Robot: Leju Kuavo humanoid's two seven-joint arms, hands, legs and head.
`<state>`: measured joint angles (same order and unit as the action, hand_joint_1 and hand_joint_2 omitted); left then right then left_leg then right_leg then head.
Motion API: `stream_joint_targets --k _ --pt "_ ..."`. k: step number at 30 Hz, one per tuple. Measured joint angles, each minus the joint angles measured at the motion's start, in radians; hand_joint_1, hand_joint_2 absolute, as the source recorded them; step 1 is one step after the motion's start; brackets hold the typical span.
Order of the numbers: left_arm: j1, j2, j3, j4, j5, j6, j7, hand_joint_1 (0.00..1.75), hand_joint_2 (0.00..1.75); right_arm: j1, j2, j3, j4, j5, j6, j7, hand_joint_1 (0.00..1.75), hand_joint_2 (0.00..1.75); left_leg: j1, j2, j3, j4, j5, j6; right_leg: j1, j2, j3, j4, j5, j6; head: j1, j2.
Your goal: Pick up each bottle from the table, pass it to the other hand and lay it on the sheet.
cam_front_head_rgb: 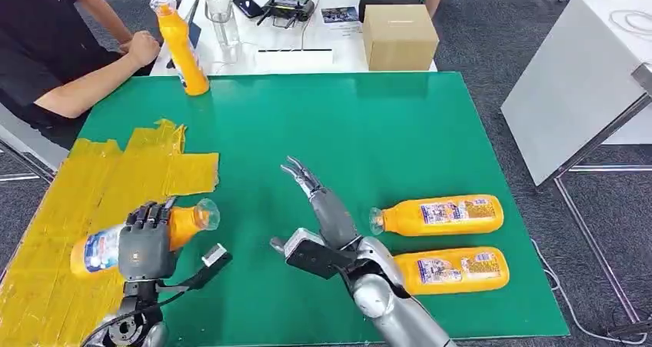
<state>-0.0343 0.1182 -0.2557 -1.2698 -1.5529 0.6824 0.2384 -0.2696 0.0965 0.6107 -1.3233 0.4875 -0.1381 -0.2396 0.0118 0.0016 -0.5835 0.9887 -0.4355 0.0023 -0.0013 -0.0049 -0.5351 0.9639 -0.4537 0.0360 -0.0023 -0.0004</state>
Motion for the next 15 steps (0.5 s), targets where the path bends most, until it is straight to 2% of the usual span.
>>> stream_joint_targets --k 4,9,15 --pt "-0.018 0.035 -0.077 0.143 -0.015 0.01 -0.028 1.75 1.75 -0.008 -0.005 0.001 0.0 -0.01 0.003 -0.007 0.0 1.75 0.0 0.0 0.0 0.0 0.0 0.0 0.0 0.0 0.0 0.0 0.0 0.0 0.0 0.0" --pt "-0.058 0.033 -0.078 0.251 -0.016 0.029 -0.1 1.75 1.75 -0.011 -0.007 0.002 0.0 -0.013 0.008 -0.012 0.0 1.75 -0.002 -0.004 0.001 0.0 0.0 0.0 -0.002 -0.002 0.003 0.0 0.0 0.0 0.0 0.0" --pt "-0.14 0.017 -0.022 0.401 -0.016 0.031 -0.19 1.75 1.75 -0.019 -0.007 0.002 0.0 -0.015 0.013 -0.017 0.0 1.75 -0.002 -0.005 0.011 -0.001 0.0 0.0 -0.002 -0.003 0.014 0.0 -0.001 -0.001 0.0 0.0"
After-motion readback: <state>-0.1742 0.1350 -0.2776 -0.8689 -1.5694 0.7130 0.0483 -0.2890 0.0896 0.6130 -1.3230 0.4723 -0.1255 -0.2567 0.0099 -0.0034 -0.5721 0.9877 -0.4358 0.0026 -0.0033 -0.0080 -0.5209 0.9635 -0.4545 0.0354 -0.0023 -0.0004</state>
